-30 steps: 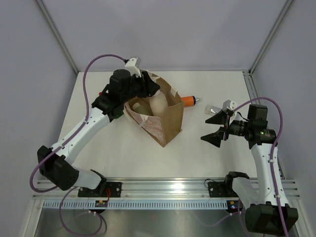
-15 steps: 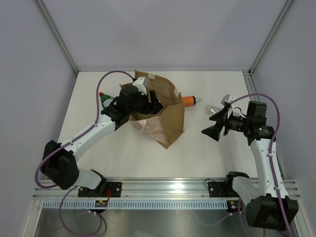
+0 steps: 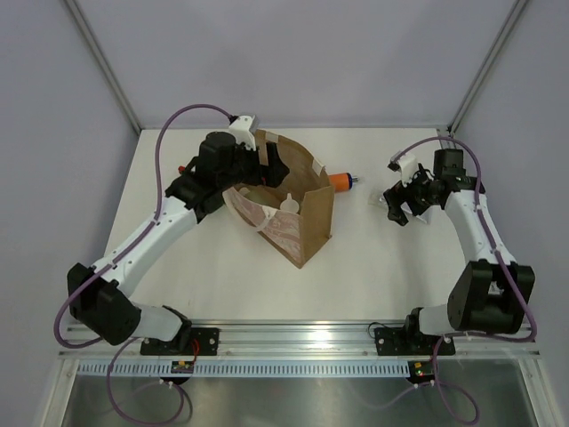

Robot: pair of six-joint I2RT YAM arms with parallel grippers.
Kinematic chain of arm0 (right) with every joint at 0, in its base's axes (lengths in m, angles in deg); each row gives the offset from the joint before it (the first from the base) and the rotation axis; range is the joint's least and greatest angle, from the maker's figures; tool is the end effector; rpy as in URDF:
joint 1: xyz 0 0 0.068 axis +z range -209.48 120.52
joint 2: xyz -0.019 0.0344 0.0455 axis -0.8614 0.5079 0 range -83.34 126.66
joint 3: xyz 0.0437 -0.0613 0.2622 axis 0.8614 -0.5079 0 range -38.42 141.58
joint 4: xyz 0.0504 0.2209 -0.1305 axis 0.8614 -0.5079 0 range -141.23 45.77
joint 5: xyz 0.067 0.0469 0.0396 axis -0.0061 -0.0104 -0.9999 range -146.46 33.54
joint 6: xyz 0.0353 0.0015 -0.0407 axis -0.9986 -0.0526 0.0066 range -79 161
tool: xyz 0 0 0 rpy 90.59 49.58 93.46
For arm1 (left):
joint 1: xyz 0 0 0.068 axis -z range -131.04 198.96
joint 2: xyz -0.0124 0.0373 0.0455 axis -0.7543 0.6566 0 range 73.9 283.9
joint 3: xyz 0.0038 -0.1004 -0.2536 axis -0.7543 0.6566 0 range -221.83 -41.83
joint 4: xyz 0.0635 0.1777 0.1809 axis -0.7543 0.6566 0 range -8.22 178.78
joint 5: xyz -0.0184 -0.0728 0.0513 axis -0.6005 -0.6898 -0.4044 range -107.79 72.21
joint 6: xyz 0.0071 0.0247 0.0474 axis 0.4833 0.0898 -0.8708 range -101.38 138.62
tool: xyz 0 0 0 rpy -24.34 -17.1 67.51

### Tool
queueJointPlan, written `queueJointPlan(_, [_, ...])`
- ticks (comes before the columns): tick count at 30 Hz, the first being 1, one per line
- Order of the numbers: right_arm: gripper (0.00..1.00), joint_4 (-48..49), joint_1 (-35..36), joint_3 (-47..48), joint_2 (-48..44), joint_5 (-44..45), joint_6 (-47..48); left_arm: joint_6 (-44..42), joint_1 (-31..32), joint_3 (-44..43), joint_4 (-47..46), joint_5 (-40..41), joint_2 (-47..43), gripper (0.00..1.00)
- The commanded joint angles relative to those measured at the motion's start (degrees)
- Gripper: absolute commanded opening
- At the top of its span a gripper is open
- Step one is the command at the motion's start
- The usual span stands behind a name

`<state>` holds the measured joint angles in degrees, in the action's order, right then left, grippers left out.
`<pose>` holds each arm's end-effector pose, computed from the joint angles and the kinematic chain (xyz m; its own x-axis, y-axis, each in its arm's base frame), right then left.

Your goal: Place the personal care products into the canvas bag

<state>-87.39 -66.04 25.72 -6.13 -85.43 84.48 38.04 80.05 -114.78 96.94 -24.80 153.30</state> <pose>0.2724 -0.0140 0.2867 -0.4839 -0.5503 -0.6804 -0.6898 0.7184 -0.0905 0.2746 -0.1708 0.3648 -0.5000 -0.0838 -0.8619 0.4702 0.8096 -0.3515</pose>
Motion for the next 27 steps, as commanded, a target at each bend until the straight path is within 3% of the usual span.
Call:
queueJointPlan(1, [0.99, -2.2, 2.5, 4.7, 6.5, 13.0, 8.8, -5.7, -1.2, -3.7, 3.1, 2.6, -6.3, 0.99])
queueJointPlan(5, [1.00, -2.0, 4.5, 9.4, 15.1, 14.8, 11.2, -8.2, -1.6, -2.7, 8.7, 10.0, -14.7, 0.99])
queueJointPlan(13, [0.99, -0.4, 6.2, 18.5, 30.5, 18.4, 11.4, -6.1, -2.0, 16.9, 12.7, 20.5, -43.6, 0.99])
queueJointPlan(20, [0.98, -1.9, 9.7, 26.1, 40.5, 20.8, 9.7, -2.3, -2.0, 25.9, 20.5, 21.6, -54.5, 0.99])
queueJointPlan(27, [0.92, -4.8, 10.0, 28.2, 43.9, 23.1, 10.2, 2.2, -2.0, 29.5, 22.2, 20.5, -59.0, 0.99])
